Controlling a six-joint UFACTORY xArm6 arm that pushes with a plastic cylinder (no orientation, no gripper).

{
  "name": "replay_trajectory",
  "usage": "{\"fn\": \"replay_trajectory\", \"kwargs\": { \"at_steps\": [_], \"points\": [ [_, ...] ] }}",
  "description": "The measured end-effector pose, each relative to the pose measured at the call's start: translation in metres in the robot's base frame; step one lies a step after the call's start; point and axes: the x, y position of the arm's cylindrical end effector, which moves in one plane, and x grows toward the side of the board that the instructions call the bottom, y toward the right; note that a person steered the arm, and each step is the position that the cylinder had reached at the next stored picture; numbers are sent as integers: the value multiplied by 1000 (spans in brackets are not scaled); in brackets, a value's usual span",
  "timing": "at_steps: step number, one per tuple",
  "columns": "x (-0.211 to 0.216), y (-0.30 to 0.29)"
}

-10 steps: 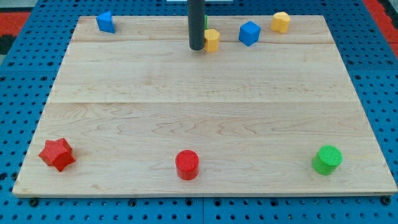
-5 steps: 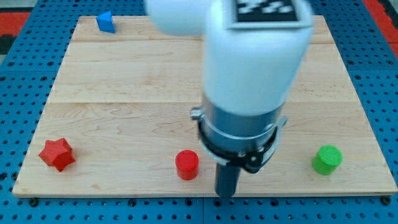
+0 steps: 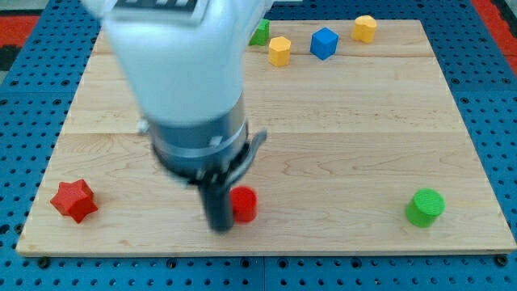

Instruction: Move red circle below yellow hexagon

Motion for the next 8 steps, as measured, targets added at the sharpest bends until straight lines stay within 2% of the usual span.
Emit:
{"fn": "replay_trajectory", "kwargs": {
  "at_steps": [1, 2, 3, 4, 5, 6, 8],
  "points": [
    [-64, 7],
    [-79, 38],
    [-27, -16],
    [13, -7],
    [-9, 42],
    [-54, 51],
    [-16, 91]
  ]
}}
